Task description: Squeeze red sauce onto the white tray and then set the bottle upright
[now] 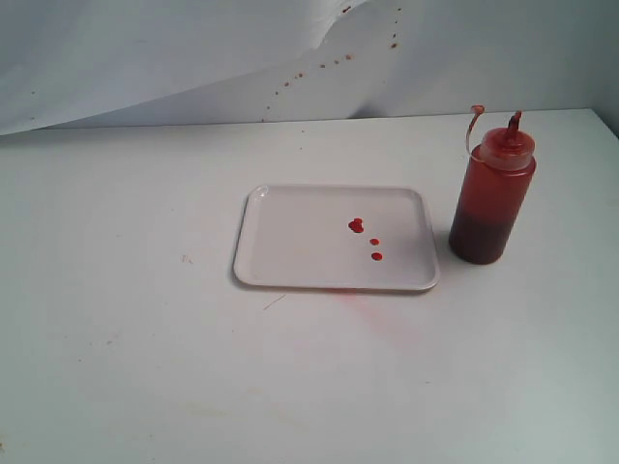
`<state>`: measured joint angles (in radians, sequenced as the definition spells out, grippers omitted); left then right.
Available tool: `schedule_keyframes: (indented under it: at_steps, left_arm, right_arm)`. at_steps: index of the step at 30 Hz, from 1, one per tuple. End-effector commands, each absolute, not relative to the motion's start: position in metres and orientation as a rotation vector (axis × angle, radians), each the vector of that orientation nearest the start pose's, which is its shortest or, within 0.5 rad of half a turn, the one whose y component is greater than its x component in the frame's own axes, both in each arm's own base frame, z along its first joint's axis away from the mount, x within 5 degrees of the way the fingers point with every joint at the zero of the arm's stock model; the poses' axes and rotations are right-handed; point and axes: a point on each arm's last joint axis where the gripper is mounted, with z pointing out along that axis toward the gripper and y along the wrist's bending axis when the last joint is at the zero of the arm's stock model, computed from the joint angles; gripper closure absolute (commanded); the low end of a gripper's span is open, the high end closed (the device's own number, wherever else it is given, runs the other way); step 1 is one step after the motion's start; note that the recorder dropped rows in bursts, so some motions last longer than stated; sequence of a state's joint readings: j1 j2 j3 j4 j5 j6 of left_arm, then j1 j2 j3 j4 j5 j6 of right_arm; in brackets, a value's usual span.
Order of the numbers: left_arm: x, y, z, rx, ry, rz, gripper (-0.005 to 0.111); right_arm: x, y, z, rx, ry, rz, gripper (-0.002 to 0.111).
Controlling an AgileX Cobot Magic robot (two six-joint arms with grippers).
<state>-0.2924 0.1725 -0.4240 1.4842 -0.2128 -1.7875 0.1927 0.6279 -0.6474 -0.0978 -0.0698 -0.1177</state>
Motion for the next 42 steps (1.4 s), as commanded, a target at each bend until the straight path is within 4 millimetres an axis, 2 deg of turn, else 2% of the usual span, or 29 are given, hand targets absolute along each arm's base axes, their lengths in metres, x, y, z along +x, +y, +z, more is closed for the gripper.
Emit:
schedule_keyframes:
  at_steps: [1, 4, 7, 11, 14, 16, 20, 24, 32, 42]
  left_arm:
    - [0.049, -0.023, 0.314, 0.132, 1.250, -0.479, 0.107]
    - [0.061, -0.019, 0.278, 0.074, 1.402, -0.414, 0.107]
    - [0.065, -0.019, 0.247, 0.121, 1.523, -0.336, 0.107]
    - [0.067, -0.020, 0.217, 0.155, 1.625, -0.297, 0.107]
    - [0.066, -0.019, 0.201, 0.184, 1.661, -0.267, 0.107]
    - [0.065, -0.019, 0.202, 0.196, 1.643, -0.254, 0.107]
    - [0.057, -0.014, 0.189, 0.194, 1.760, -0.214, 0.107]
    - [0.055, -0.011, 0.186, 0.210, 1.780, -0.162, 0.107]
    - [0.054, 0.008, 0.187, -0.108, 1.765, 0.073, 0.107]
    - [0.054, 0.009, 0.187, -0.121, 1.764, 0.083, 0.107]
  right_arm:
    - [0.128, 0.025, 0.384, -0.283, 1.370, -0.015, 0.108]
    - [0.128, 0.025, 0.384, -0.283, 1.370, -0.015, 0.108]
    - [0.128, 0.025, 0.384, -0.283, 1.370, -0.015, 0.108]
    - [0.128, 0.025, 0.384, -0.283, 1.370, -0.015, 0.108]
    - [0.128, 0.025, 0.384, -0.283, 1.370, -0.015, 0.108]
    - [0.128, 0.025, 0.384, -0.283, 1.370, -0.015, 0.108]
    - [0.128, 0.025, 0.384, -0.282, 1.371, -0.013, 0.108]
    - [0.128, 0.025, 0.384, -0.282, 1.371, -0.013, 0.108]
    - [0.128, 0.025, 0.384, -0.282, 1.369, -0.013, 0.108]
    - [0.128, 0.025, 0.384, -0.282, 1.369, -0.013, 0.108]
